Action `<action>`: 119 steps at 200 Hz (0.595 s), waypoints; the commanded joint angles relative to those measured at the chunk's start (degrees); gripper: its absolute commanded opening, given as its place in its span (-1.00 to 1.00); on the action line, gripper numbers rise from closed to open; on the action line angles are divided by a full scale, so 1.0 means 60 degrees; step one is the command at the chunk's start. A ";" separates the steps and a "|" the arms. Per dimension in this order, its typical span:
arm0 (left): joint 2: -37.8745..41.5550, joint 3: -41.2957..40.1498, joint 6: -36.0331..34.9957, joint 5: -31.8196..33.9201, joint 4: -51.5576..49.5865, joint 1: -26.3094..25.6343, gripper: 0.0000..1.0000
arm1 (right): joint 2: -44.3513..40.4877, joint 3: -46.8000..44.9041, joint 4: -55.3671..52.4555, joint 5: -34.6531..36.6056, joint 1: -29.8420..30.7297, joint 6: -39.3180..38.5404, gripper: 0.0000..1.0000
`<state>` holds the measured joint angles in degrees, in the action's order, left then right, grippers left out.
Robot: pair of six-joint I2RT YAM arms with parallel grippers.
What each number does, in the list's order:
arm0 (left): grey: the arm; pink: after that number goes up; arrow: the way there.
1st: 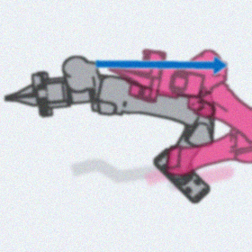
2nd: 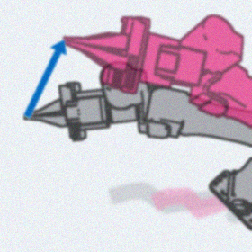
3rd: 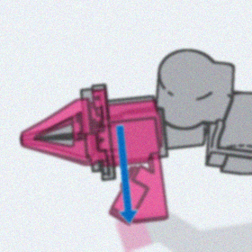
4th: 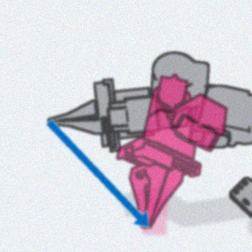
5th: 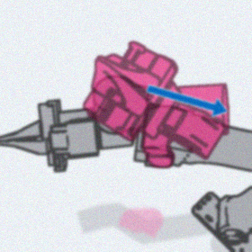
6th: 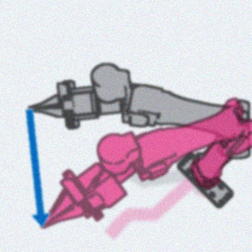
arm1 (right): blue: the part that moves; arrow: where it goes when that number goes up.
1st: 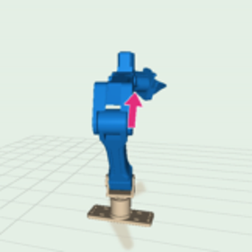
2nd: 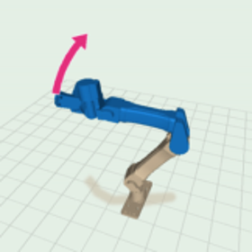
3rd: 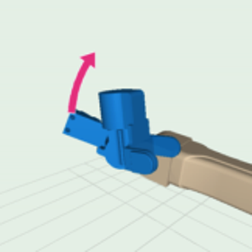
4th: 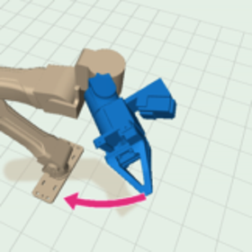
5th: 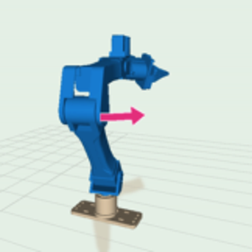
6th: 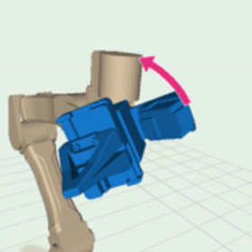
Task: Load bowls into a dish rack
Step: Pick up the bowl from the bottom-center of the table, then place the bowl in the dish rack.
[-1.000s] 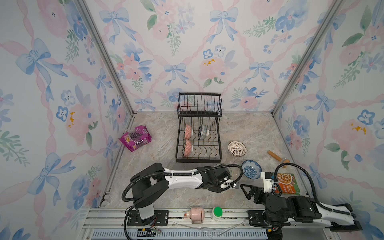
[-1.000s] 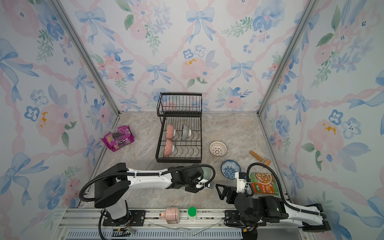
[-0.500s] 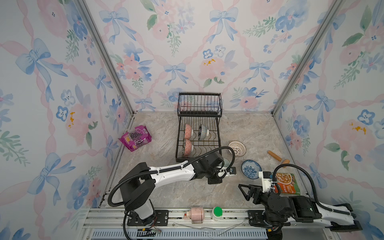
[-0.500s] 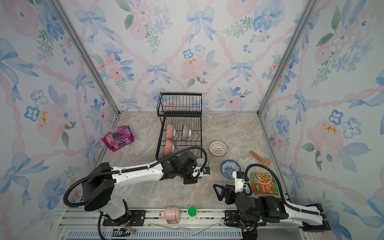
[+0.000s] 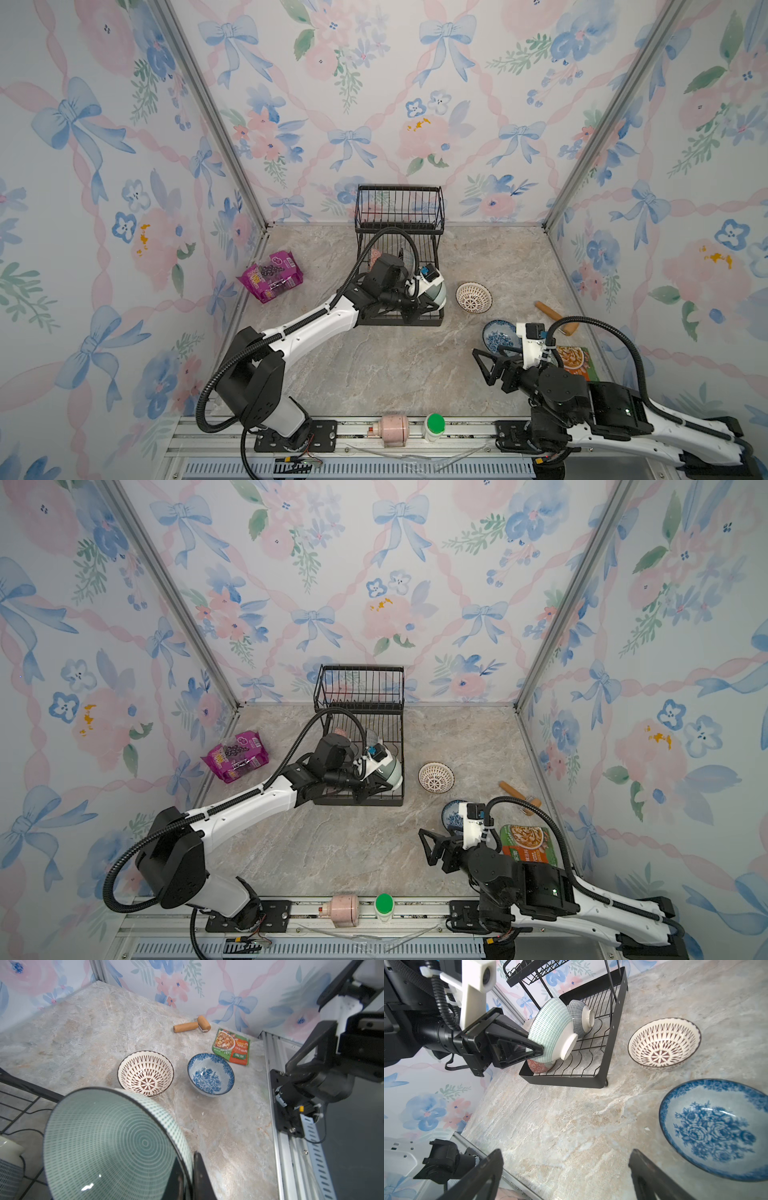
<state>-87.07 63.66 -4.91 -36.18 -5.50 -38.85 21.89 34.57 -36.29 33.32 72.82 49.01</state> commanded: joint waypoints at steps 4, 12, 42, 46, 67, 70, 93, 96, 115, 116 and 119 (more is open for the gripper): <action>0.0031 -0.0079 0.0956 -0.1053 0.1423 0.0353 -1.00 | 0.0898 0.0145 0.1175 -0.2195 -0.1256 -0.1095 0.92; -0.0023 -0.0105 0.1021 -0.0919 0.1445 0.0451 -1.00 | 0.1102 0.0038 0.1647 -0.2668 -0.1636 -0.1223 0.92; -0.0431 -0.0026 0.1924 -0.1308 0.1868 0.0936 -1.00 | 0.1347 -0.0180 0.2969 -0.3680 -0.2718 -0.1871 0.92; -0.0463 -0.0029 0.2114 -0.1434 0.1989 0.1018 -1.00 | 0.1368 -0.0163 0.3062 -0.3794 -0.2847 -0.1980 0.92; -0.0538 0.0003 0.2779 -0.1684 0.2093 0.1203 -1.00 | 0.1663 0.0159 0.3103 -0.4530 -0.3699 -0.2433 0.92; -0.0521 0.0004 0.2845 -0.1676 0.2056 0.1213 -1.00 | 0.1727 0.0234 0.3057 -0.4671 -0.3830 -0.2484 0.92; -0.0326 -0.0331 0.3813 -0.1949 0.2580 0.1554 -1.00 | 0.2472 0.0761 0.3000 -0.5455 -0.4527 -0.2676 0.92; -0.0340 -0.0338 0.3930 -0.2004 0.2629 0.1634 -1.00 | 0.2582 0.0802 0.3049 -0.5508 -0.4560 -0.2705 0.92; -0.0553 -0.0278 0.4734 -0.2404 0.3013 0.2122 -1.00 | 0.3234 0.1079 0.3450 -0.5654 -0.4600 -0.2966 0.92; -0.0565 -0.0281 0.4790 -0.2420 0.3034 0.2130 -1.00 | 0.3265 0.1079 0.3468 -0.5655 -0.4603 -0.2982 0.92; -0.0612 -0.0301 0.4975 -0.2494 0.3137 0.2206 -1.00 | 0.3374 0.1124 0.3534 -0.5667 -0.4597 -0.3020 0.92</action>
<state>-90.50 61.84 16.32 -45.98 4.99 -28.80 38.44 38.44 -19.05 3.99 45.82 34.65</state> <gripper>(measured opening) 0.087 0.960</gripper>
